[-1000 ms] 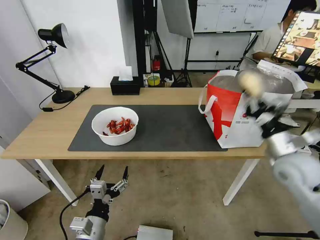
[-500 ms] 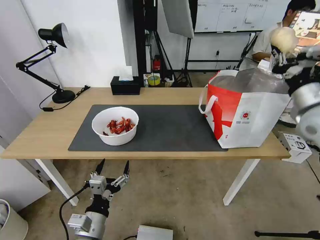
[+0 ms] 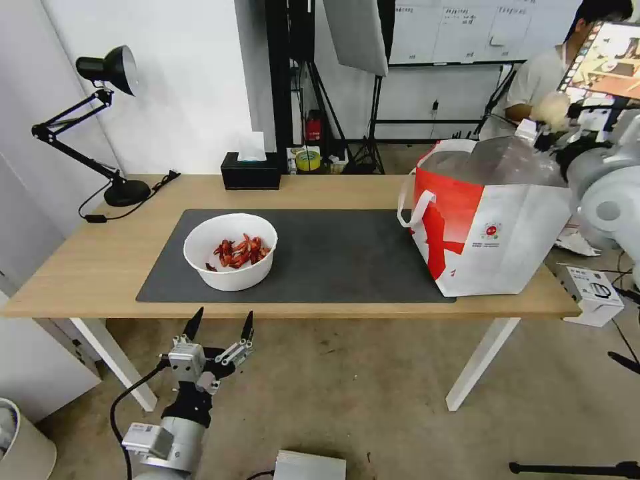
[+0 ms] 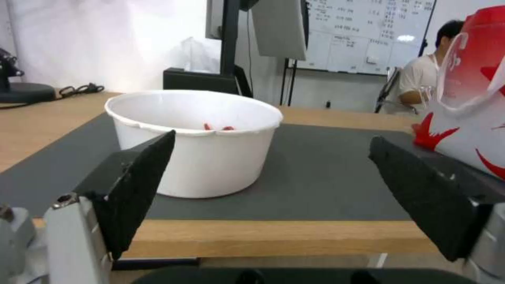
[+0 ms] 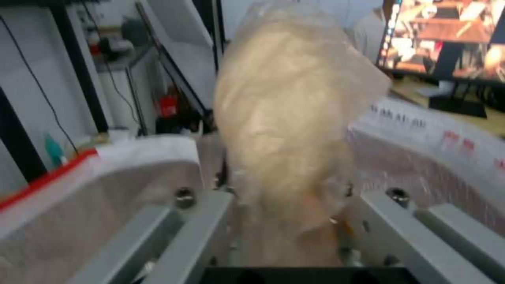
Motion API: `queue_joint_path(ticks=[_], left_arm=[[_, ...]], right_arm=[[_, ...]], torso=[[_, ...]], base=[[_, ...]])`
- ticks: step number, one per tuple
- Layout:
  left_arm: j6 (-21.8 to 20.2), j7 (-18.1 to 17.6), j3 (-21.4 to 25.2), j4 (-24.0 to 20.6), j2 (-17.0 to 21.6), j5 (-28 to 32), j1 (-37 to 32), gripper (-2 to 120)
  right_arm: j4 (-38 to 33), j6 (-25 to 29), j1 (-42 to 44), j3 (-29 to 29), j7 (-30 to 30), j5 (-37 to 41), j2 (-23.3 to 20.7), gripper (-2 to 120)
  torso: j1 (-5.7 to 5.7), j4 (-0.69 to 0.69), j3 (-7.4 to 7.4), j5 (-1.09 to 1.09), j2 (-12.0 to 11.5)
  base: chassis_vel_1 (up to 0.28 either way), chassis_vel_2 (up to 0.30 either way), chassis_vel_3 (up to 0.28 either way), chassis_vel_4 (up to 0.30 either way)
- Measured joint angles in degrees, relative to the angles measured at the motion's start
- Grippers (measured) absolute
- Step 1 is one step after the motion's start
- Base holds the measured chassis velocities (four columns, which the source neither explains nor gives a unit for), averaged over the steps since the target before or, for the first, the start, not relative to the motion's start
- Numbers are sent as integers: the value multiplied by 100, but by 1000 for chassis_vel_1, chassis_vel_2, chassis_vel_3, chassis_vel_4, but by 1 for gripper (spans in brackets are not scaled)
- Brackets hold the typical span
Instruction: Pick up the trash from the table and place it into the takeout bag.
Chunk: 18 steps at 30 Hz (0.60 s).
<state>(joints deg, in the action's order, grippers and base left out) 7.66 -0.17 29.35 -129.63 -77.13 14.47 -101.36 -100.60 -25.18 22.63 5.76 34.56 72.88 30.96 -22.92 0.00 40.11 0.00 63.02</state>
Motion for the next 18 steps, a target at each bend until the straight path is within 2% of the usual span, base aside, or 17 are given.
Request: queue_joint_path(ticks=[1, 3, 4, 10, 11, 14, 15, 18], left_arm=[[0, 0, 0, 0, 0, 0, 0, 100], [-3, 0, 31, 6, 33, 28, 4, 100], [-3, 0, 31, 6, 33, 28, 4, 100], [-9, 2, 47, 94, 78, 52, 36, 100], [-9, 2, 47, 94, 78, 52, 36, 100], [-10, 4, 30, 151, 94, 52, 57, 100], [-10, 4, 30, 151, 94, 52, 57, 100], [-12, 6, 16, 193, 99, 52, 71, 100]], right_arm=[[0, 0, 0, 0, 0, 0, 0, 18], [0, -102, 60, 20, 56, 20, 16, 28], [0, -102, 60, 20, 56, 20, 16, 28], [-70, -26, 305, 229, -5, -9, 20, 55], [-70, -26, 305, 229, -5, -9, 20, 55], [-97, 66, 387, 282, -44, -38, 37, 68], [-97, 66, 387, 282, -44, -38, 37, 68], [-98, 169, 415, 297, -87, -73, 73, 84]], torso=[[0, 0, 0, 0, 0], [0, 1, 0, 0, 0], [0, 1, 0, 0, 0], [0, 0, 0, 0, 0], [0, 0, 0, 0, 0], [0, 0, 0, 0, 0], [0, 0, 0, 0, 0], [0, 0, 0, 0, 0]], base=[[0, 0, 0, 0], [0, 0, 0, 0], [0, 0, 0, 0], [0, 0, 0, 0], [0, 0, 0, 0], [0, 0, 0, 0], [0, 0, 0, 0], [0, 0, 0, 0]])
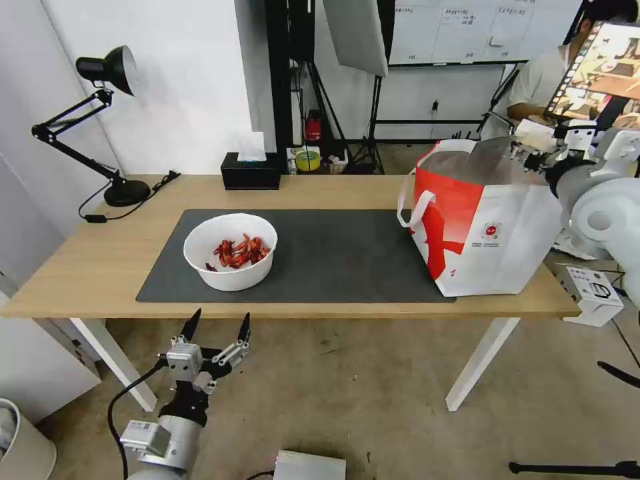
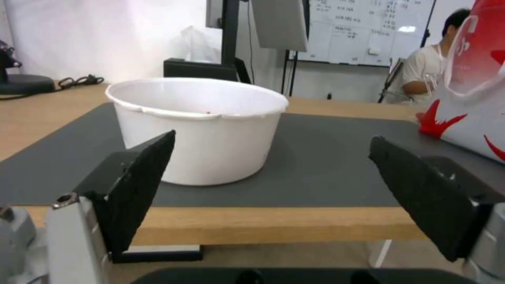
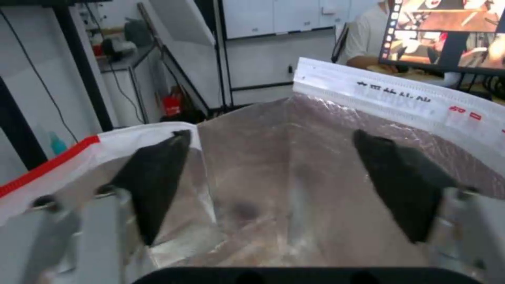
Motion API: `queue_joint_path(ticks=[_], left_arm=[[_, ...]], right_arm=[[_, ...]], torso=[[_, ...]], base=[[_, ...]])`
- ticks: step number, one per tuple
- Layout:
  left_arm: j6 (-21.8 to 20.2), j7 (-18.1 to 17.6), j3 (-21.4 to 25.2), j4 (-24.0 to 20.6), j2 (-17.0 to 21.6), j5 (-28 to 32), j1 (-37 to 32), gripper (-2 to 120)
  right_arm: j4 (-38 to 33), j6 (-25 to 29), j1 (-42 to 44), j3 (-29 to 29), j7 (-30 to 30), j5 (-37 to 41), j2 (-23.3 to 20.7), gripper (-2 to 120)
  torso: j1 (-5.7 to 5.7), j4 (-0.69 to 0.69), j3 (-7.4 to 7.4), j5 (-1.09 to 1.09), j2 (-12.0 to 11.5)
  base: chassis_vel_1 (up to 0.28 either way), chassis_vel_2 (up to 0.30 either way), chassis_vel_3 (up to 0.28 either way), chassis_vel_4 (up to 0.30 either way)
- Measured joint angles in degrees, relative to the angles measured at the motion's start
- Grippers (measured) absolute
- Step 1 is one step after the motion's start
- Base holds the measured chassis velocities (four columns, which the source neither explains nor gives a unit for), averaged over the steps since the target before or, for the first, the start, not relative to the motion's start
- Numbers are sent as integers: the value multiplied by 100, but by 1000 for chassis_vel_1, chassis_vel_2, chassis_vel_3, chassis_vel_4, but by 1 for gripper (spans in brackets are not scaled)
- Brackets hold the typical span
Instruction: Pick up the trash from the table and place it into the takeout bag.
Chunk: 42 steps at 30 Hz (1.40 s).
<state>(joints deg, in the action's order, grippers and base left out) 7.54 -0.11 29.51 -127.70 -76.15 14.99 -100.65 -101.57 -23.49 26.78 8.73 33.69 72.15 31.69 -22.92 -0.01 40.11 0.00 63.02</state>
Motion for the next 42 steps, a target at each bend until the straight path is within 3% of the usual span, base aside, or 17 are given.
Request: queue_joint_path(ticks=[6, 13, 19, 27, 33, 37, 40, 42], left_arm=[[-1, 0, 2, 32, 0, 0, 1, 100], [-1, 0, 52, 41, -34, 0, -8, 100], [-1, -20, 80, 90, -82, 8, 10, 100], [-2, -46, 140, 105, -94, 15, -1, 100], [-9, -176, 229, 80, -53, 132, -28, 100], [-23, -197, 246, 90, 9, 170, -23, 100], [-131, -349, 136, 135, 39, 195, 21, 100], [-154, -409, 100, 154, 39, 196, 38, 100]], right_arm=[[-16, 344, 73, 24, -145, -192, 123, 99], [-685, 1262, 677, 291, -776, -743, 220, 100], [-1368, 2245, 1451, 334, -1289, -1728, 343, 100], [-1794, 2610, 2210, 535, -1349, -2427, 576, 100], [-2101, 2868, 3588, 1194, -1732, -3307, 1075, 100], [-2152, 3017, 4498, 1715, -1947, -3940, 1577, 100], [-2142, 3119, 5364, 2210, -2107, -4746, 2291, 100], [-2134, 3174, 5560, 2273, -2153, -4924, 2445, 100]], torso=[[0, 1, 0, 0, 0], [1, 1, 0, 1, 0], [1, 1, 0, 1, 1], [1, 1, 0, 1, 0], [1, 1, 0, -1, 1], [1, 0, 0, -1, 0], [1, 0, -1, -1, 1], [1, 0, -1, -1, 1]], base=[[0, 0, 0, 0], [0, 0, 0, 0], [0, 0, 0, 0], [0, 0, 0, 0], [0, 0, 0, 0], [0, 0, 0, 0], [0, 0, 0, 0], [0, 0, 0, 0]])
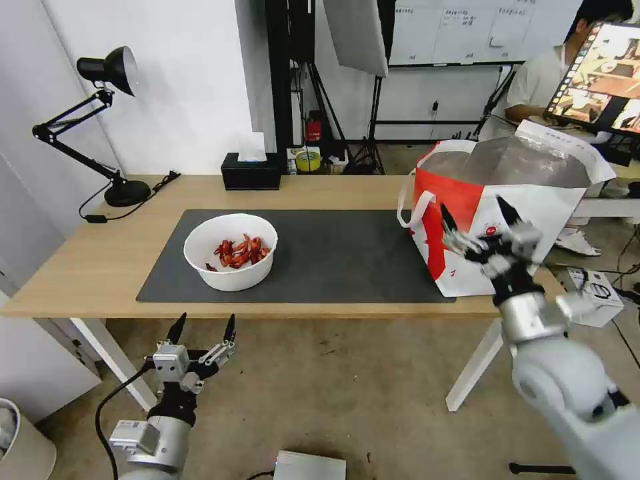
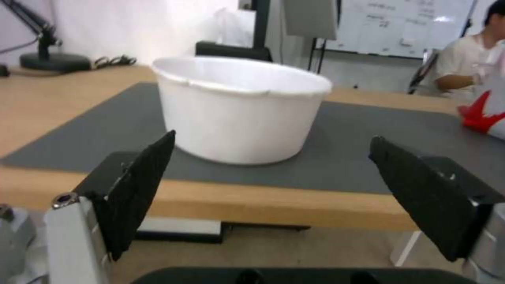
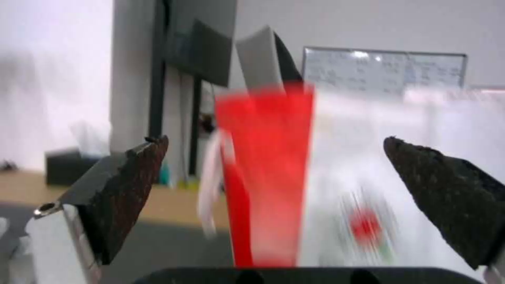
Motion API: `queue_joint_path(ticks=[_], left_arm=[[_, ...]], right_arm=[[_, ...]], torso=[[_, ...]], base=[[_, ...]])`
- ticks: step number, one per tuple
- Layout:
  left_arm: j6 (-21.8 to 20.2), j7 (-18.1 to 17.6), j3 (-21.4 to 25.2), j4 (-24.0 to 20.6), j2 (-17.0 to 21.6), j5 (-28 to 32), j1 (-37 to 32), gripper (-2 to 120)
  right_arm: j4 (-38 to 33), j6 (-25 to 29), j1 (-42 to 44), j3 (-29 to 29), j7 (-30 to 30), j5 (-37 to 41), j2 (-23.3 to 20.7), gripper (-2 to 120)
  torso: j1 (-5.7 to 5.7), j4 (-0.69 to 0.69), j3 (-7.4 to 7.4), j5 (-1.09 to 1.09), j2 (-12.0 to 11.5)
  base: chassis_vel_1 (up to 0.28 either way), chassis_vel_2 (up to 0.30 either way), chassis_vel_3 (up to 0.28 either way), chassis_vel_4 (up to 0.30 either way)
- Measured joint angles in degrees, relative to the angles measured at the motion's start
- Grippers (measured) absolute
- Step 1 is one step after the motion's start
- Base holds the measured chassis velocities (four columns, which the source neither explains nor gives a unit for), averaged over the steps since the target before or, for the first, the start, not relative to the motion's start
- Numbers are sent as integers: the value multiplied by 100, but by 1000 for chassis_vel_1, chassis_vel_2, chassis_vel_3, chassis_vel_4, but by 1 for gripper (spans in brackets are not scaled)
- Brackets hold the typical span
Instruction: Pick up the trash from the table and place it into the takeout bag.
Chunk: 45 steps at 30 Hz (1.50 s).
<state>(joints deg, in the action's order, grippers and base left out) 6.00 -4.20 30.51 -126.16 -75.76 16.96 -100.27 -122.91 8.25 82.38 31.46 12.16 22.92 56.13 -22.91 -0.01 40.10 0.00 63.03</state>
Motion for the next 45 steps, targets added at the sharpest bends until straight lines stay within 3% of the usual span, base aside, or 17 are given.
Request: queue_joint_path(ticks=[6, 23, 45], left_arm=[[-105, -200, -187, 166, 29, -41, 201, 100], [-104, -203, -215, 282, 451, 76, 468, 100], [-81, -175, -258, 247, 502, 93, 516, 100]], right_arm=[[36, 255, 885, 229, -152, -856, 851, 100], [-417, 88, 1869, -300, -64, -1876, 1939, 100], [-748, -187, 2160, -197, -52, -1739, 2068, 100]], torso=[[0, 1, 0, 2, 0], [-1, 1, 0, 1, 0], [-1, 1, 1, 1, 0]], base=[[0, 0, 0, 0], [0, 0, 0, 0], [0, 0, 0, 0]])
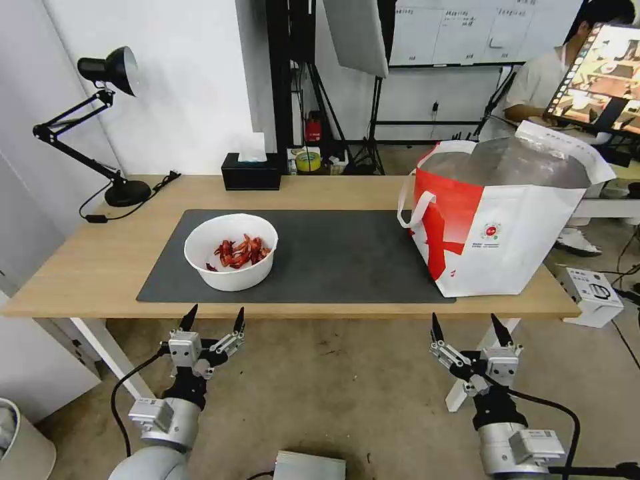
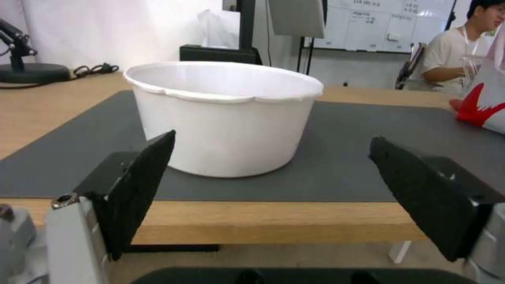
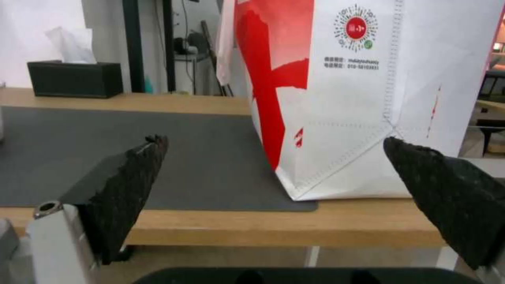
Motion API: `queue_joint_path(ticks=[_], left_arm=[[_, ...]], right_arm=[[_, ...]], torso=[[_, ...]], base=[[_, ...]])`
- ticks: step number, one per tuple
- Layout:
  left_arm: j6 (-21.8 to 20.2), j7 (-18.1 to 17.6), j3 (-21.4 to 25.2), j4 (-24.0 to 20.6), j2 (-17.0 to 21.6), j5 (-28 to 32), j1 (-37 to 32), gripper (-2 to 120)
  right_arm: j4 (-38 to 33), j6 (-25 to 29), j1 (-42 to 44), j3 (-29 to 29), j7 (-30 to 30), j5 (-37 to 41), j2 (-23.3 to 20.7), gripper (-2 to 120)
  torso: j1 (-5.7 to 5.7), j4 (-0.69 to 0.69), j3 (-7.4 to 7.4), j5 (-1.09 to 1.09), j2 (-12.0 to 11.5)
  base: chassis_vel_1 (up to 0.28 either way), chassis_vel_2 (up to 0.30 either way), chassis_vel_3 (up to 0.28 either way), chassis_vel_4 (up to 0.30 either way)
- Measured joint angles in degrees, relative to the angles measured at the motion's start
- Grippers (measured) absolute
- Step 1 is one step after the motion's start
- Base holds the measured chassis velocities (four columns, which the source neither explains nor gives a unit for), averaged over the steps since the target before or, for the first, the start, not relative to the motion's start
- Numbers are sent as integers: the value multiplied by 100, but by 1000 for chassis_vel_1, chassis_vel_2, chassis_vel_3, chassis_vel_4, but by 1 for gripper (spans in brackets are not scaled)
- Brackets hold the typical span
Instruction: Pick up the trash from the table and place it into the takeout bag.
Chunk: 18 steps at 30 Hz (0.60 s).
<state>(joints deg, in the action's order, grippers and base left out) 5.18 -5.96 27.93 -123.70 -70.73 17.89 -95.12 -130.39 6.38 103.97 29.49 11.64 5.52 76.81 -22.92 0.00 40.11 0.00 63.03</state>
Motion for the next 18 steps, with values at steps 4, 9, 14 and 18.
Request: queue_joint_path(ticks=[4, 9, 14, 18], left_arm=[[2, 4, 5, 0, -6, 0, 0, 100], [4, 10, 17, -9, -65, -6, -4, 100], [-14, 21, 138, -135, 12, 76, -50, 100], [-230, 15, 339, -276, 341, 486, 122, 100]], right_arm=[[-26, -13, 12, 4, -3, 0, -1, 100], [-29, -42, 22, 9, -18, -61, -31, 100], [-15, -46, 24, 12, -23, -75, -38, 100], [-13, -46, 23, 12, -24, -76, -38, 100]], torso=[[0, 0, 0, 0, 0], [0, 0, 0, 0, 0], [0, 0, 0, 1, -1], [0, 0, 0, 0, -1]], base=[[0, 0, 0, 0], [0, 0, 0, 0], [0, 0, 0, 0], [0, 0, 0, 0]])
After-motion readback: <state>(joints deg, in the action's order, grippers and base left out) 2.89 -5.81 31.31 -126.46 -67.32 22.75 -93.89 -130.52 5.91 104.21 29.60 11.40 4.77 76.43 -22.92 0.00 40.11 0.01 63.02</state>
